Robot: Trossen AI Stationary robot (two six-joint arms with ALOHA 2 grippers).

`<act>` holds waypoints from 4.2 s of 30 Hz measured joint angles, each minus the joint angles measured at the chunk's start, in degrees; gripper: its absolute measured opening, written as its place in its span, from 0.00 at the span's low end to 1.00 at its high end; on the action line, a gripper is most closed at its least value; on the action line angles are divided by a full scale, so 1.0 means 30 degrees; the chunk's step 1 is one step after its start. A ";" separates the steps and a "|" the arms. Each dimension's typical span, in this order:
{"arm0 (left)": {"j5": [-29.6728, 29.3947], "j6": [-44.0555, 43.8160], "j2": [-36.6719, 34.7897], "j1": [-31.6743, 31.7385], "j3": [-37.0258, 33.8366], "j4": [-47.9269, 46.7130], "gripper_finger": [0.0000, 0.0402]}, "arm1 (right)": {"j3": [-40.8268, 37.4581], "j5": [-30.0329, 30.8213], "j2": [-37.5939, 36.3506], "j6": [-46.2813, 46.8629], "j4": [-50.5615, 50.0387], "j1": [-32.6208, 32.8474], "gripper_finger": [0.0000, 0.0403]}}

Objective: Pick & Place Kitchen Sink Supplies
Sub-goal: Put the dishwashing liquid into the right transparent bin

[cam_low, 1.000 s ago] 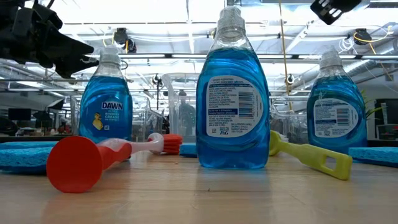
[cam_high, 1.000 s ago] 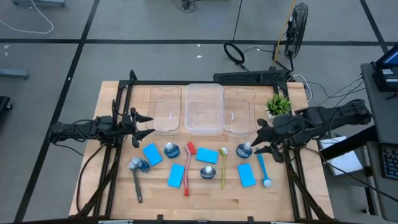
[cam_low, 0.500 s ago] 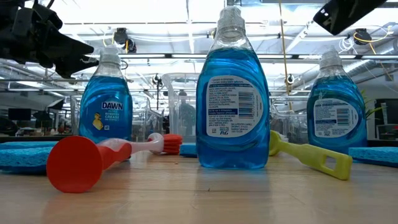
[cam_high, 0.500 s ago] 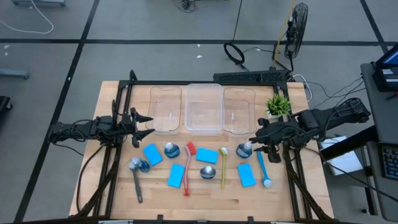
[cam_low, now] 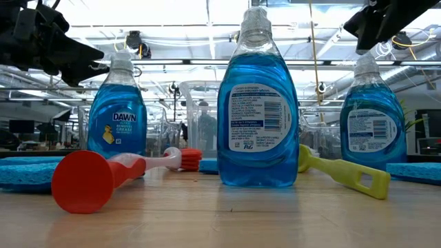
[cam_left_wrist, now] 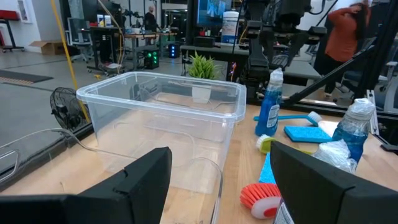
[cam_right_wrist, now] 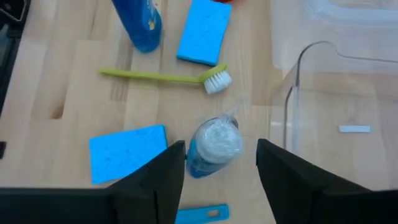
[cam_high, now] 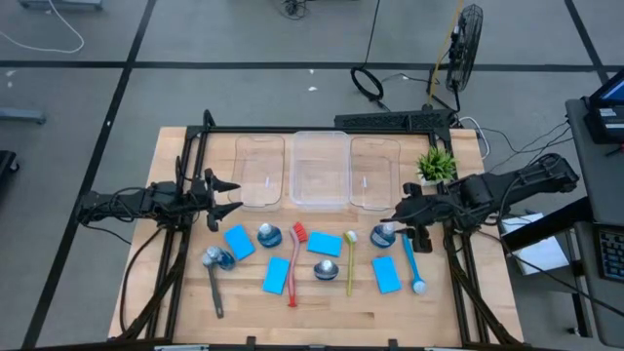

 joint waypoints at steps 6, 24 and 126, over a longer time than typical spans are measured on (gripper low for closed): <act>0.0000 -0.0002 0.0000 0.0000 0.0000 0.0000 0.67 | 0.0000 -0.0039 0.0128 0.0782 0.0000 0.0000 0.52; 0.0000 0.0000 -0.0005 0.0004 0.0000 0.0000 0.67 | -0.0007 -0.0032 0.1936 0.1489 -0.0057 0.0000 0.62; 0.0015 -0.0120 -0.0004 0.0000 0.0000 0.0015 0.67 | -0.1508 -0.0052 -0.3520 -0.5915 0.5939 0.0000 0.33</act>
